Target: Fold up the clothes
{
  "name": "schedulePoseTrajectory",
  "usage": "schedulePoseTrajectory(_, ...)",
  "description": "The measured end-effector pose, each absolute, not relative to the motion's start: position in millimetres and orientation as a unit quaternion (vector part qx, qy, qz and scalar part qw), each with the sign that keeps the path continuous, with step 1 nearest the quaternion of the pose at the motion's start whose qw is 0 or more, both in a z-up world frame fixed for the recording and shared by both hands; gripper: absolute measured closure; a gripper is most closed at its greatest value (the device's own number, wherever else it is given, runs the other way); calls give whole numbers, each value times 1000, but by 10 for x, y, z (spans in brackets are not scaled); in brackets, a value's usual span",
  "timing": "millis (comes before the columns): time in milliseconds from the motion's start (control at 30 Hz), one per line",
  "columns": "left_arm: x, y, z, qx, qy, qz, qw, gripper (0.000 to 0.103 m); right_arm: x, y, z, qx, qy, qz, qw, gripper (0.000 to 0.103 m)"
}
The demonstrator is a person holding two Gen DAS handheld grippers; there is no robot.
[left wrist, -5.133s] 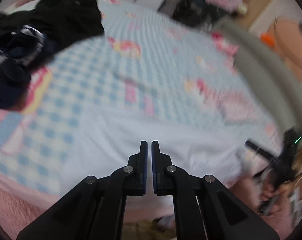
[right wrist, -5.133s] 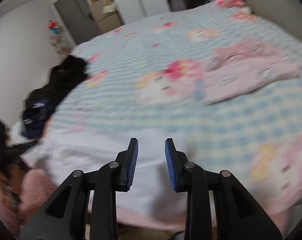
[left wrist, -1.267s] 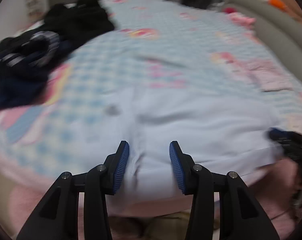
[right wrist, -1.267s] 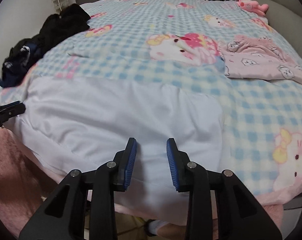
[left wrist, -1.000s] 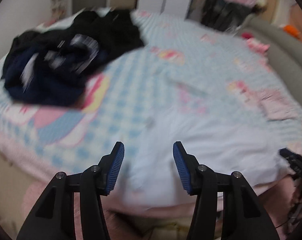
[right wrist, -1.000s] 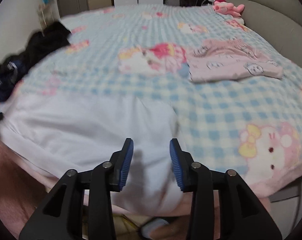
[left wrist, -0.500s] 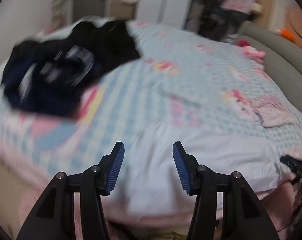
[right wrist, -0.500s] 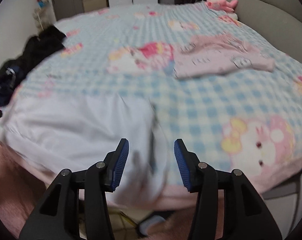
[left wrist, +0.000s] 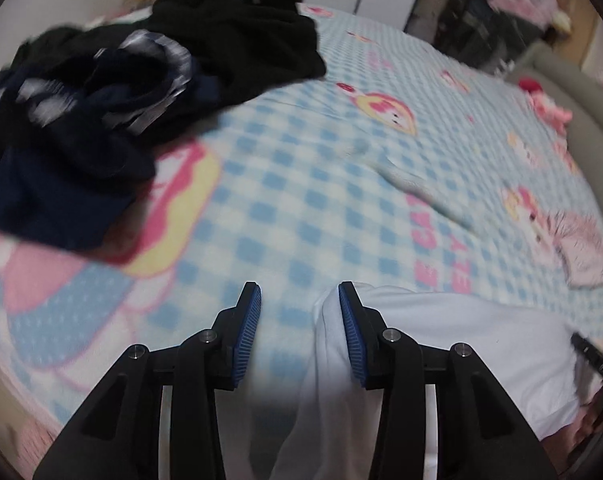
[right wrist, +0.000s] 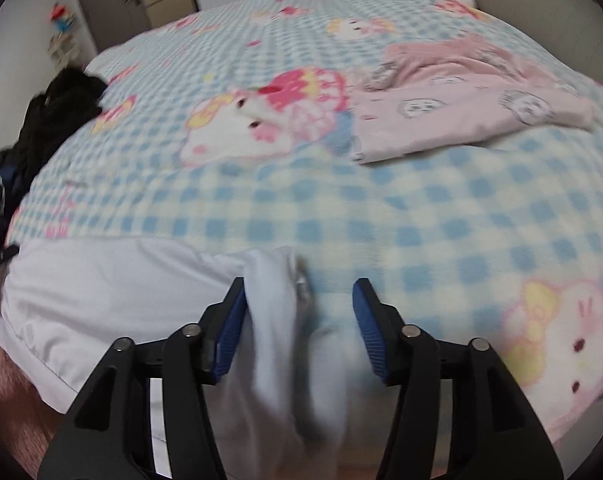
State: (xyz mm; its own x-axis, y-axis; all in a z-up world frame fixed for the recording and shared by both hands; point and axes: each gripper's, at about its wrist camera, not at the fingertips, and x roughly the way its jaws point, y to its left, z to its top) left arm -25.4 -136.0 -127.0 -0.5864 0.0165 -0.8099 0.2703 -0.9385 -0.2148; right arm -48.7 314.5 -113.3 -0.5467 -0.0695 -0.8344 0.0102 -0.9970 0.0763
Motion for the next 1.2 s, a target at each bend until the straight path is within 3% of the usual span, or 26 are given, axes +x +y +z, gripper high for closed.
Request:
schedulePoseTrajectory(167, 41, -1259, -979, 396, 138, -903, 97, 65, -314, 3159, -887, 441, -29, -897, 4, 49)
schedulePoseTrajectory(267, 272, -1093, -840, 376, 218, -900, -21, 65, -127, 3203, -838, 429, -71, -900, 36, 48)
schedulePoseTrajectory(367, 418, -780, -841, 380, 211, -896, -92, 65, 25, 3164, -954, 453, -122, -878, 96, 48)
schedulePoseTrajectory(433, 444, -617, -921, 391, 193, -892, -116, 65, 88, 3061, -1032, 469, -108, -870, 110, 48)
schedulePoseTrajectory(533, 336, -490, -1211, 456, 145, -874, -81, 65, 89, 3033, -1146, 483, -71, -868, 87, 50)
schedulePoseTrajectory(600, 332, -506, -1309, 476, 120, -870, -49, 71, 74, 3110, -1179, 493, -48, -868, 41, 50)
schedulePoseTrajectory(733, 377, -539, -1155, 453, 147, -877, -60, 72, 107, 3318, -1116, 496, -82, -863, 44, 50)
schedulePoseTrajectory(800, 383, -449, -1061, 433, 147, -885, -87, 72, 82, 3321, -1134, 504, -117, -850, 101, 46)
schedulePoseTrajectory(867, 402, -321, -1029, 429, 148, -886, -100, 72, 46, 3233, -1210, 515, -132, -836, 132, 30)
schedulePoseTrajectory(933, 372, -190, -1031, 434, 150, -881, -115, 72, 12, 3141, -1287, 521, -130, -833, 133, 30)
schedulePoseTrajectory(1000, 342, -59, -1033, 439, 152, -876, -130, 72, -36, 3069, -1365, 524, -129, -832, 127, 36)
schedulePoseTrajectory(1067, 355, 71, -1013, 435, 148, -876, -149, 72, -55, 3061, -1333, 523, -143, -830, 134, 61)
schedulePoseTrajectory(1133, 352, 151, -997, 433, 160, -870, -175, 71, -67, 3038, -1224, 515, -143, -833, 146, 77)
schedulePoseTrajectory(1200, 363, 253, -967, 433, 155, -866, -195, 72, -58, 3017, -1065, 501, -144, -838, 159, 80)
